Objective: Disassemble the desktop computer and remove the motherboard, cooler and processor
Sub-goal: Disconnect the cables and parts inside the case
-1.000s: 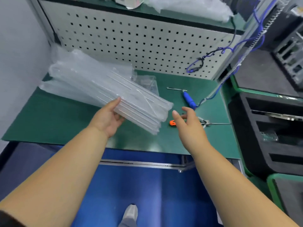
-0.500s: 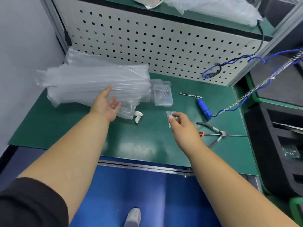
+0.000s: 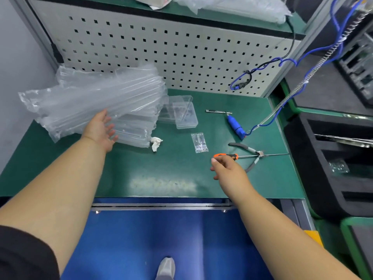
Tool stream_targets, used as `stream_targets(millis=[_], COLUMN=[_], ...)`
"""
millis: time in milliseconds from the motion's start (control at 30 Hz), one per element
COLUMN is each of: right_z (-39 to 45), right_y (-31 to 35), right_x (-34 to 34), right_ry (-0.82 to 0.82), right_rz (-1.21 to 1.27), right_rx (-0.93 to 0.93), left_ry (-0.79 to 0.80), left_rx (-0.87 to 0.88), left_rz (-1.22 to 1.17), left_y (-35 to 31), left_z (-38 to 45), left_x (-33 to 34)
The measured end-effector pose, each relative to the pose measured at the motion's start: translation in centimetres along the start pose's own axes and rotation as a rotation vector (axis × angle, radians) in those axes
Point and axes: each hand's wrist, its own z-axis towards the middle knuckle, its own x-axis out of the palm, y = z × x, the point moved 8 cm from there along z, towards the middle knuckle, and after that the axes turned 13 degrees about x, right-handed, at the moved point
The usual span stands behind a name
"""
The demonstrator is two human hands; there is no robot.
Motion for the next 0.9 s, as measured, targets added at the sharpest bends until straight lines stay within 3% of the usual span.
stream_targets(millis=[367, 500, 733, 900], right_z=[-1.9, -3.8, -9.8, -16.8], right_y=[-0.9, -2.7, -7.7, -13.9], right_x=[-4.0, -7.6, -17.4, -24.2], right_ry=[-0.089, -0.206, -0.452, -0.594], right_rz=[0.132, 0.249, 0.433, 0.538], right_rx=[0.001, -0.029, -0.049, -0.033], left_ry=[0.129, 0.359, 0.803, 1.101], left_rx=[0.085, 0.163, 0.409, 0.453], left_rz=[0.102, 0.085, 0.268, 0.285], left_y=[1.9, 2.9, 4.5, 7.3], left_z=[-6.1, -11.8, -24.8, -36.2], left_x=[6.2, 12.2, 24.0, 30.5])
